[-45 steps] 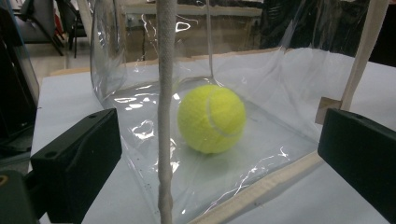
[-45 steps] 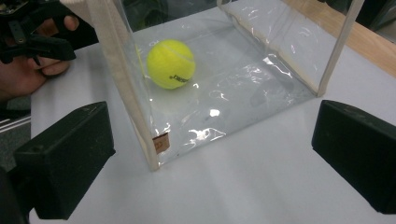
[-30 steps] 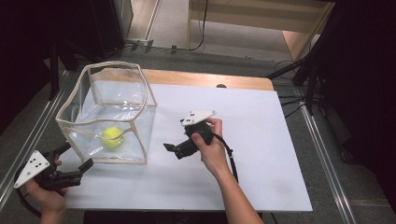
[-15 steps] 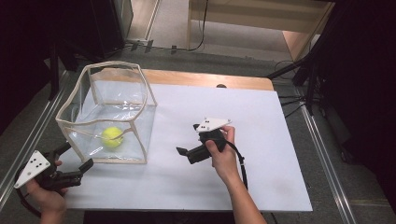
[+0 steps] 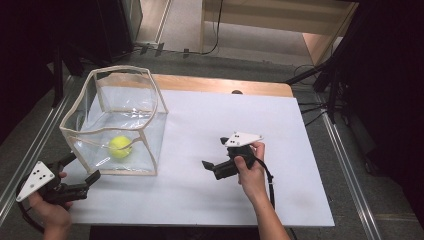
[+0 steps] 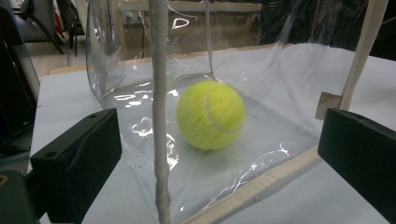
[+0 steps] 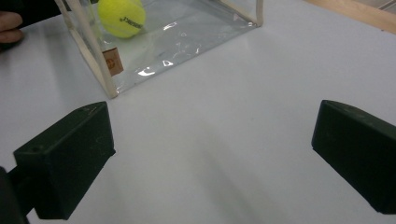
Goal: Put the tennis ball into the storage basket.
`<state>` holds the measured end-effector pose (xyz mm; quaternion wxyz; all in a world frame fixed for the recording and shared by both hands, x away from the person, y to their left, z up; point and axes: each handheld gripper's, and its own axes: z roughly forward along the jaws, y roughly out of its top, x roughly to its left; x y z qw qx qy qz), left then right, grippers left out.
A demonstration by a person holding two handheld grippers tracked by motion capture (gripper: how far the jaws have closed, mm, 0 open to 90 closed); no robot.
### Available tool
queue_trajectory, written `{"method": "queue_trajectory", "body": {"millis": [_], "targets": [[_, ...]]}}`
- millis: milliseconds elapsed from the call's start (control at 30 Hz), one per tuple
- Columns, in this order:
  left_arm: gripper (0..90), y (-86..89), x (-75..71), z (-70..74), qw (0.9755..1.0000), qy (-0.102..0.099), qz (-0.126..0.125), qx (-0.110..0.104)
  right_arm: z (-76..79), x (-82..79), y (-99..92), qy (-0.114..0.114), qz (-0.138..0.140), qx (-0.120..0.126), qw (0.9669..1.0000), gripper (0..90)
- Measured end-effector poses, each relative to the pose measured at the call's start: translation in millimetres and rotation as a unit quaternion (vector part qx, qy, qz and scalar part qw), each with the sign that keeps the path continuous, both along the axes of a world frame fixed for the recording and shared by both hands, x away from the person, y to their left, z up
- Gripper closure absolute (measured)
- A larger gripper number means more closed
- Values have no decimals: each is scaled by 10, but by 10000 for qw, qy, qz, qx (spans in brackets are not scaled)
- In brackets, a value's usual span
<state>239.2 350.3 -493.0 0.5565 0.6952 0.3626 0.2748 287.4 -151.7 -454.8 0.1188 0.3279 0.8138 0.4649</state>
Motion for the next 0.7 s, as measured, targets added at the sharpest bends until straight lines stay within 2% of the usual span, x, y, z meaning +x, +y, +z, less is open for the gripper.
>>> {"method": "queue_trajectory", "body": {"millis": [700], "targets": [[0,-9,1,-5,10000,1,-21,16,-140,-168,-449,60,-451,42,9990,0]]}}
